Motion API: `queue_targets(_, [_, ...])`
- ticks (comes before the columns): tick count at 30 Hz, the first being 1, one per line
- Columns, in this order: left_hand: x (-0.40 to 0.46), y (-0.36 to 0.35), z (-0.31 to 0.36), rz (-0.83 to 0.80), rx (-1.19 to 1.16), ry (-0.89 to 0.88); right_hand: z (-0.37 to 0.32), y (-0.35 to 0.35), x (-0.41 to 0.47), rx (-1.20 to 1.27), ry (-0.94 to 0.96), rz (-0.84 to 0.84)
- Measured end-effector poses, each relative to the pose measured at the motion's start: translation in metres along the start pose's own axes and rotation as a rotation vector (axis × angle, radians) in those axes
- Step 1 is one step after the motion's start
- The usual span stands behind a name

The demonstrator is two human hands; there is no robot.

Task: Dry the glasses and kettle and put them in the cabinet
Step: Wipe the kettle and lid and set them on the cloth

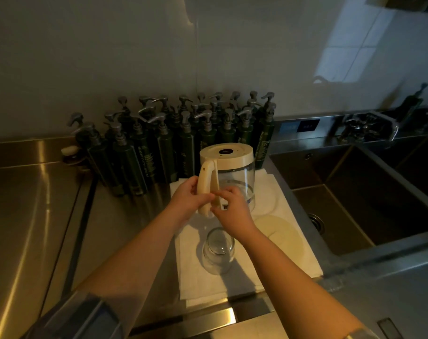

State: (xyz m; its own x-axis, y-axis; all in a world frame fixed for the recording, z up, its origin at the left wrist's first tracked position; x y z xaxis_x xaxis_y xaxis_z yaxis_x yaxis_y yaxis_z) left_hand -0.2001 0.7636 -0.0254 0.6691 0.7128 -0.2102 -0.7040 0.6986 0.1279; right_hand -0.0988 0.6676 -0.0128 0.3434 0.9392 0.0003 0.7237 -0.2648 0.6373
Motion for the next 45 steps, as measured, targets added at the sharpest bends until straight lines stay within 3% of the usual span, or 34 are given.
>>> queue_targets(7, [-0.003, 0.008, -0.005, -0.010, 0.019, 0.031, 0.024, 0.030, -0.004, 0.197, -0.089, 0.214])
queue_targets(14, [-0.010, 0.017, -0.001, 0.092, 0.215, -0.002, 0.052, 0.045, 0.000, 0.237, -0.233, 0.280])
queue_targets(18, [-0.014, 0.023, -0.005, 0.173, 0.345, -0.007, 0.064, 0.042, 0.005, 0.333, -0.297, 0.143])
queue_targets(22, [-0.018, 0.025, -0.015, 0.260, 0.394, 0.028, 0.067, 0.032, 0.006, 0.416, -0.197, -0.003])
queue_targets(38, [-0.021, 0.020, -0.022, 0.494, 0.192, -0.077, 0.063, 0.017, 0.006, 0.424, -0.118, 0.095])
queue_targets(41, [-0.025, 0.013, -0.021, 0.444, 0.216, -0.094, 0.064, 0.014, 0.006, 0.418, -0.132, 0.117])
queue_targets(45, [-0.026, -0.001, -0.030, 0.271, 0.168, 0.020, 0.065, 0.012, 0.005, 0.409, -0.154, 0.126])
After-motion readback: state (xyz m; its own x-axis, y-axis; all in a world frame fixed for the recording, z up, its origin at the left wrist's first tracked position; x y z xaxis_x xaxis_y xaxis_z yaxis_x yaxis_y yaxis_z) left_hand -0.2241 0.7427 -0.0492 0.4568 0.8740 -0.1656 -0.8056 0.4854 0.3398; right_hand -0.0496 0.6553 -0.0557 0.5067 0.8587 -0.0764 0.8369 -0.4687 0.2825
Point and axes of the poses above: each hand's wrist, its own x-axis towards the middle knuckle, its own y-axis out of the back of the hand, z = x × y, the point moved 3 cm from there along x, towards the middle knuckle, and after that the axes turned 8 degrees about -z, right-handed, at the moved point
